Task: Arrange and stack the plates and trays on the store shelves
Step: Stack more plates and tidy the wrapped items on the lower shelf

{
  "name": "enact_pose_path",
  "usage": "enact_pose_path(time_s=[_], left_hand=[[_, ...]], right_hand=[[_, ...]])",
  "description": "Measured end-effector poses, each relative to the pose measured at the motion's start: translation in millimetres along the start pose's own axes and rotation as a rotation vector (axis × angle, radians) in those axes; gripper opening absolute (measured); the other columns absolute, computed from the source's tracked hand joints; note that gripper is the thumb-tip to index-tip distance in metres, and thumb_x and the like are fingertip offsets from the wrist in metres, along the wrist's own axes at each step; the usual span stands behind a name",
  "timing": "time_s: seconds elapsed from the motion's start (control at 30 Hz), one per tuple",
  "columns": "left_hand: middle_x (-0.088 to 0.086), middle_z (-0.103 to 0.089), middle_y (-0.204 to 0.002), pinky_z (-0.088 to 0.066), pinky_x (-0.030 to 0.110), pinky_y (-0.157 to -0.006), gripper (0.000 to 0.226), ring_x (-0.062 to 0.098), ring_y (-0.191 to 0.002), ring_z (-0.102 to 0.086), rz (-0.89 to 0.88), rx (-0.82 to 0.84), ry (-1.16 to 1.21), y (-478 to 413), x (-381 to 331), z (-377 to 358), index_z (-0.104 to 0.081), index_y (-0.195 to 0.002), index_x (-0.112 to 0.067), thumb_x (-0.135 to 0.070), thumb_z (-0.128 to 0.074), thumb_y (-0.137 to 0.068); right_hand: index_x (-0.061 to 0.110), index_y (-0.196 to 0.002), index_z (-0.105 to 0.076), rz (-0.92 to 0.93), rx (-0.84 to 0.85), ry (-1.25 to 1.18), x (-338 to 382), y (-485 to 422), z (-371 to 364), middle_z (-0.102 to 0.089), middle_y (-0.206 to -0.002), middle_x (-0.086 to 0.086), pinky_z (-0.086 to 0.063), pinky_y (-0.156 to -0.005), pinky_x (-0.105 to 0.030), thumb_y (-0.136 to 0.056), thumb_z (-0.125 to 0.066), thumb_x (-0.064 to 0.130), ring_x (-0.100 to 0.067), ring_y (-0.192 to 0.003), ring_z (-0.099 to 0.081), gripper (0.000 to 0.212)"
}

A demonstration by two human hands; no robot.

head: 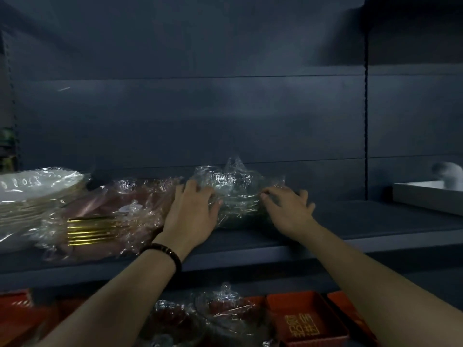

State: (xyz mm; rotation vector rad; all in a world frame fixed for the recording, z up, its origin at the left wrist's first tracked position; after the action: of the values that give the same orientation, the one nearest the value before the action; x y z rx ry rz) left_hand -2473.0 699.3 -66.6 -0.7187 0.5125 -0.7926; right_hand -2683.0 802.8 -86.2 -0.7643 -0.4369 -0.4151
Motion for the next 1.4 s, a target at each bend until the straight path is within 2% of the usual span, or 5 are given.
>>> enact_pose_path(time_s=[0.43, 0.63, 0.83, 1.13, 1.4], left_hand=[[0.014, -0.052, -0.154, -0.042, 0.041, -0.117, 0.063, 0.030, -0.140, -0.051, 0.059, 0.115, 0.154, 22, -9, -1, -0.052, -0.153, -0.014, -0.057, -0.048, -0.106], [-0.001, -0.048, -0.147, -0.043, 0.028, -0.109, 0.051, 0.013, -0.133, -0.048, -0.014, -0.101, 0.330, 101, -32, 19, -0.049, -0.149, -0.021, -0.038, -0.062, -0.103], [-0.014, -0.054, -0.102, -0.052, 0.020, -0.078, 0.013, 0.007, -0.091, -0.058, -0.040, -0.116, 0.320, 199, -7, -25, -0.063, -0.102, -0.025, -0.023, -0.070, -0.092], [-0.020, -0.065, -0.094, -0.046, 0.006, -0.072, 0.053, 0.000, -0.088, -0.065, 0.378, 0.036, 0.464, 287, 69, -159, -0.059, -0.099, -0.051, -0.010, -0.086, -0.079], [-0.028, -0.061, -0.113, -0.054, 0.022, -0.076, 0.052, -0.001, -0.098, -0.065, 0.414, 0.141, 0.494, 289, 85, -198, -0.050, -0.117, -0.059, -0.026, -0.080, -0.090]], right_hand=[[0.050, -0.147, -0.048, 0.046, 0.073, 0.083, 2, 12, 3, -0.042, -0.160, -0.004, -0.025, -0.114, -0.055, -0.104, -0.044, 0.058, -0.039, -0.144, -0.029, 0.045], [0.021, -0.112, -0.067, 0.317, -0.413, -0.233, 14, 106, 37, -0.066, -0.113, 0.002, -0.049, -0.097, -0.044, -0.099, -0.058, 0.029, -0.020, -0.113, -0.057, 0.019], [0.027, -0.087, -0.064, 0.201, -0.193, -0.432, -23, 195, -43, -0.063, -0.071, 0.008, -0.048, -0.055, -0.028, -0.099, -0.067, 0.013, -0.014, -0.062, -0.062, 0.019], [0.076, -0.137, -0.031, -0.063, 0.231, -0.258, -79, 262, -225, -0.049, -0.159, 0.008, -0.045, -0.104, -0.017, -0.084, -0.057, 0.044, -0.021, -0.130, -0.063, 0.068], [0.061, -0.160, -0.002, -0.126, 0.196, -0.244, -109, 233, -256, -0.040, -0.163, 0.004, -0.056, -0.104, -0.033, -0.102, -0.062, 0.039, -0.012, -0.133, -0.058, 0.086]])
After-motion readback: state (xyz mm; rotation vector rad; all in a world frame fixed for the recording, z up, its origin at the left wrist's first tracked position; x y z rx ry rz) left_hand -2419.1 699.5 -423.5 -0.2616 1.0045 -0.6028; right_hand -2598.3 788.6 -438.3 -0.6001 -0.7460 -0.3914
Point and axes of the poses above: each hand's wrist, its own y-axis away from the middle knuckle, its own z-axis out of the back of the hand, x = y × z, the point moved 10 cm from there along -y, towards the middle knuckle
